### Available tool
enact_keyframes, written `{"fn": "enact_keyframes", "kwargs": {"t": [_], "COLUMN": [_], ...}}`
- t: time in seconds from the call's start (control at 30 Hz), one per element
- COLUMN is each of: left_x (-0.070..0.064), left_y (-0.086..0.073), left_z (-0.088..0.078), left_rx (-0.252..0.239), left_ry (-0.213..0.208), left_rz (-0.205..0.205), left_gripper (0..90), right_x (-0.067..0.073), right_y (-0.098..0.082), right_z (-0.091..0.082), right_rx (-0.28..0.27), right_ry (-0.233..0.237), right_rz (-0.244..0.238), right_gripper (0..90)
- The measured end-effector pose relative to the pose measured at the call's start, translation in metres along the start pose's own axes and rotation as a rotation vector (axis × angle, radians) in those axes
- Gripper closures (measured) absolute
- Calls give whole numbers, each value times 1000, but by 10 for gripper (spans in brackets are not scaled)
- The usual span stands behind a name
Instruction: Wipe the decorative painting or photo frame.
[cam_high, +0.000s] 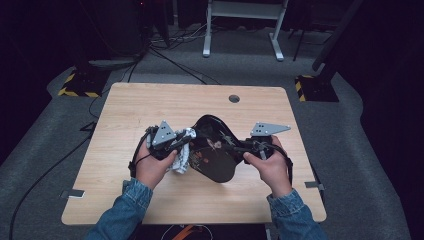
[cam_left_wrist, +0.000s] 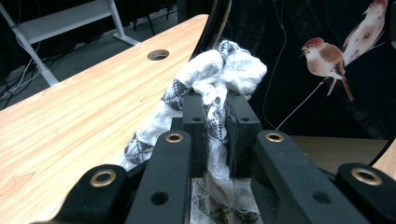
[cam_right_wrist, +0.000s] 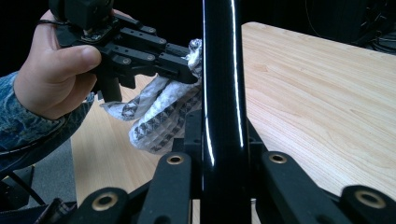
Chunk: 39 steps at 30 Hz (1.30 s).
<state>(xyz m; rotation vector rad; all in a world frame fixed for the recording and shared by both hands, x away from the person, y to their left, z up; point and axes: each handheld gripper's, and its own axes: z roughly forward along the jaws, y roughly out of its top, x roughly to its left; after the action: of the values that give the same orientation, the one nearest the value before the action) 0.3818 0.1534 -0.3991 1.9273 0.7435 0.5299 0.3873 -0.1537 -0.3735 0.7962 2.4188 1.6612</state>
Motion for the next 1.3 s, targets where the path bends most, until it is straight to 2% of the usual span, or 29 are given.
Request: {"fn": "enact_keyframes", "kwargs": {"t": [0.07,0.2,0.33,0.37,0.4,0.53,0.57,0.67,0.83,1.0,1.03,1.07,1.3], "left_x": [-4,-21,-40,-40,-46,-54,-59,-64,-62,-50,-42,-42,-18], "left_y": [-1,-2,0,0,1,2,3,4,4,3,3,3,2], "left_z": [2,9,16,16,18,21,23,25,25,22,19,19,13], "left_rx": [7,24,27,27,28,24,28,31,28,30,29,29,22], "left_ry": [-11,-40,-89,-89,-108,-136,-147,-159,-165,-124,-108,-108,-44], "left_rz": [1,43,65,65,77,73,89,102,101,93,83,83,48], "left_gripper": [808,807,807,807,807,807,807,807,808,809,809,809,810], "right_x": [0,0,0,0,0,0,0,0,-1,-1,-2,-2,-3], "right_y": [0,0,0,0,0,0,0,0,0,-1,-1,-1,-1], "right_z": [0,0,0,0,0,0,0,0,0,-1,-1,-1,-3], "right_rx": [0,0,1,1,0,0,0,-2,-2,-4,-5,-5,-10], "right_ry": [-1,-1,-1,-2,-1,-1,0,-1,1,-6,-9,-9,-9], "right_rz": [-1,1,0,0,0,-1,-1,2,5,7,13,13,28], "right_gripper": [803,803,803,804,804,805,806,807,807,808,807,807,806]}}
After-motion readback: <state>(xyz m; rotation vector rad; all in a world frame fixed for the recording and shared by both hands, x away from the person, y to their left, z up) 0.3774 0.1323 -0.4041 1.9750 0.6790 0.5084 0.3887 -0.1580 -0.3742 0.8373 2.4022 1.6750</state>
